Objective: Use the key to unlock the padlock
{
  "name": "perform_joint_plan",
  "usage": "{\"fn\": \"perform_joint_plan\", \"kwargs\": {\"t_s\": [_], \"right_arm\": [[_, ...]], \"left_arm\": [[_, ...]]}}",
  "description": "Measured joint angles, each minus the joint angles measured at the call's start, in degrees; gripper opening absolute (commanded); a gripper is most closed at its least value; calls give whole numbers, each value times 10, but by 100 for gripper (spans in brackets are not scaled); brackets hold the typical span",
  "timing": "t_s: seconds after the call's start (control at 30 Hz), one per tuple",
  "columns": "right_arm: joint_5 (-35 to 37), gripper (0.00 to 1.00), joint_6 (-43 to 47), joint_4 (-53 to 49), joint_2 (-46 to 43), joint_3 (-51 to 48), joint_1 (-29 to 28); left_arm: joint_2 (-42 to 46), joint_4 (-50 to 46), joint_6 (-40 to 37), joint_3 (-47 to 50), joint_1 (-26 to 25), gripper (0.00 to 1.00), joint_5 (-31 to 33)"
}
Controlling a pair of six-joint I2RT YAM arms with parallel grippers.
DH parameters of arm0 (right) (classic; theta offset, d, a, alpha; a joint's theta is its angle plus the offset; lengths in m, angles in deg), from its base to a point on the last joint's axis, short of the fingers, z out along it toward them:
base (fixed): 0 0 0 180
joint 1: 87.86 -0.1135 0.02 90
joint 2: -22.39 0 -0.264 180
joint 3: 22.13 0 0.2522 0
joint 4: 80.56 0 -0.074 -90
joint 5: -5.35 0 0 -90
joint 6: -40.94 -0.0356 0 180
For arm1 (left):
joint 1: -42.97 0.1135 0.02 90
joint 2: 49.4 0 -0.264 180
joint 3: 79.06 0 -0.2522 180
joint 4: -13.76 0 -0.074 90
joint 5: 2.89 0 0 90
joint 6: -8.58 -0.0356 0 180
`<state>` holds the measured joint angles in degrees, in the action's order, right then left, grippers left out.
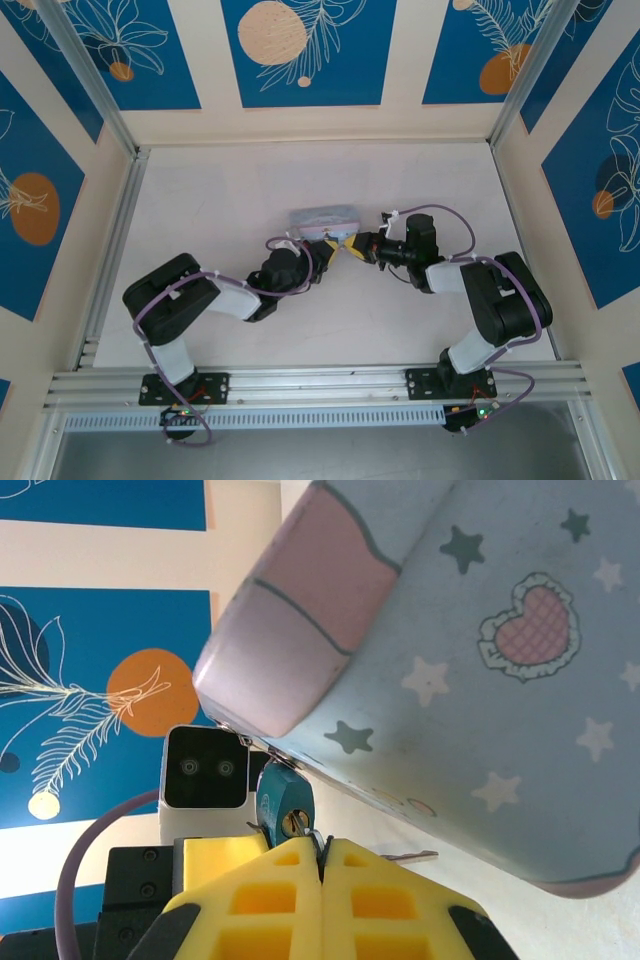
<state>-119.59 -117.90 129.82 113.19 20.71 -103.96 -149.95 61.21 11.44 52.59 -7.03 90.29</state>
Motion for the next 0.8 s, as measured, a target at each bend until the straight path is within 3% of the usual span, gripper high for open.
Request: {"fn": "perform_joint_plan", "kwargs": {"t_s": [0.6,0.8], "right_arm": [[-58,0,3,68,28,-3,12],[-58,0,3,65,28,-3,12]], "left_arm": [[42,25,2,0,-5,0,-47],[82,-18,-23,1,-3,0,-47]]}}
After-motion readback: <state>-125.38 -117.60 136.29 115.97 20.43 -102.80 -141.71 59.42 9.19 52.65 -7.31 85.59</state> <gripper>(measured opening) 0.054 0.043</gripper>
